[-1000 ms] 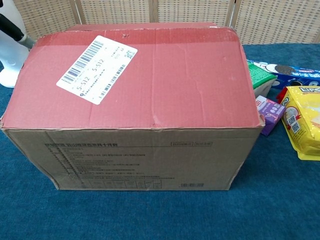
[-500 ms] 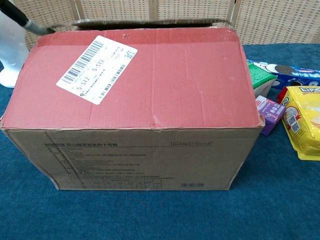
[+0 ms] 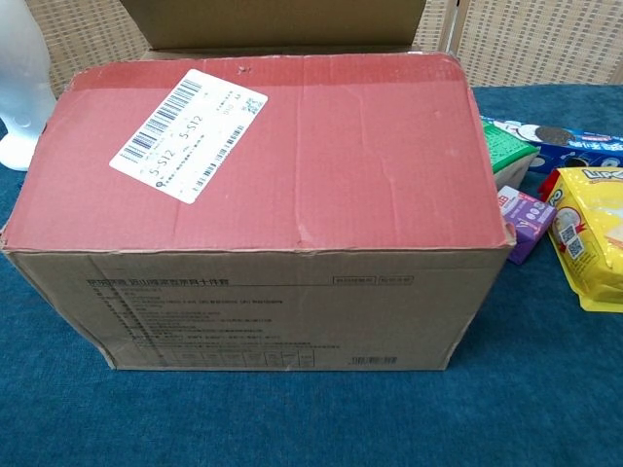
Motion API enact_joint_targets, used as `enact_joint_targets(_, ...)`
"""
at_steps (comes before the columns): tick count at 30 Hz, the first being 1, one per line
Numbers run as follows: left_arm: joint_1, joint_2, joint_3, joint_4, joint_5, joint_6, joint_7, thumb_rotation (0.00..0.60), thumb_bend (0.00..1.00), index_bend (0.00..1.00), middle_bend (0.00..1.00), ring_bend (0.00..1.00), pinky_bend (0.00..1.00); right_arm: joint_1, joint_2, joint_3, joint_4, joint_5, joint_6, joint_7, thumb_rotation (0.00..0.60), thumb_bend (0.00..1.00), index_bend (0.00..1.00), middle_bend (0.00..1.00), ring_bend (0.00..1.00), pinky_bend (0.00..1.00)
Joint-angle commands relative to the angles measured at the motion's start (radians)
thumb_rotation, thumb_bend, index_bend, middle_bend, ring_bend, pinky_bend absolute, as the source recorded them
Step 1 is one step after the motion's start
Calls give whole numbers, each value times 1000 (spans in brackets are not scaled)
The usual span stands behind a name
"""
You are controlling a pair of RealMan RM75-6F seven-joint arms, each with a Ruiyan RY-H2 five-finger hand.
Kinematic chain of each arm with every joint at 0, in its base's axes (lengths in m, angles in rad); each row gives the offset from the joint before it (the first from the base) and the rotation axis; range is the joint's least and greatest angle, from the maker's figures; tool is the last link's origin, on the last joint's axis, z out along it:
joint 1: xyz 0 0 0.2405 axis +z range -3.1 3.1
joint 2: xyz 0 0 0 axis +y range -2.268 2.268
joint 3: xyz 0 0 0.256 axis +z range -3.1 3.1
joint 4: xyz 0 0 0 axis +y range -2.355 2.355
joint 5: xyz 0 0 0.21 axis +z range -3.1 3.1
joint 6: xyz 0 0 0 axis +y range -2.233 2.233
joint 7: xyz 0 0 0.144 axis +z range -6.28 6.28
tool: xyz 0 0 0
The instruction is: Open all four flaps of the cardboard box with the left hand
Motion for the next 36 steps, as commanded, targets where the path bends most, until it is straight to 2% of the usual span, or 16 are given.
enact_joint_targets(1,-48,-9,-37,30,-38,-32,41,600,93,0,0,0,0,1,0,2,0,5,-3,-2,600,0,0,0,0,0)
enact_joint_targets(4,-117,-27,-73,96,-90,-88,92,600,94,0,0,0,0,7,-1,7,4,17,-14,1,600,0,0,0,0,0)
enact_joint_targets(6,-139,-41,-79,125,-111,-110,102,600,95,0,0,0,0,11,-2,10,8,24,-22,1,600,0,0,0,0,0)
enact_joint_targets(11,-197,-95,-74,225,-145,-166,114,600,94,0,0,0,0,21,-5,17,21,47,-46,9,600,0,0,0,0,0)
enact_joint_targets(16,-276,-205,-69,391,-191,-220,132,600,93,0,0,0,0,34,-7,33,29,74,-64,24,600,0,0,0,0,0)
enact_joint_targets(19,-298,-236,-65,443,-206,-230,142,600,93,0,0,0,0,36,-7,34,27,73,-64,26,600,0,0,0,0,0)
enact_joint_targets(22,-309,-258,-81,460,-248,-237,140,600,94,0,0,0,0,37,-6,32,26,70,-67,26,600,0,0,0,0,0)
enact_joint_targets(27,-295,-242,-73,393,-233,-201,106,600,92,0,0,0,0,38,-2,32,25,75,-71,34,600,0,0,0,0,0)
enact_joint_targets(30,-269,-204,-58,309,-217,-196,64,600,93,0,0,0,0,36,2,31,24,72,-66,40,600,0,0,0,0,0)
enact_joint_targets(34,-229,-91,-27,135,-251,-280,50,600,94,0,0,0,0,32,7,28,23,66,-59,47,600,0,0,0,0,0)
enact_joint_targets(36,-186,37,-9,-37,-308,-375,10,600,93,3,0,0,0,29,10,23,14,51,-51,49,600,0,0,0,0,0)
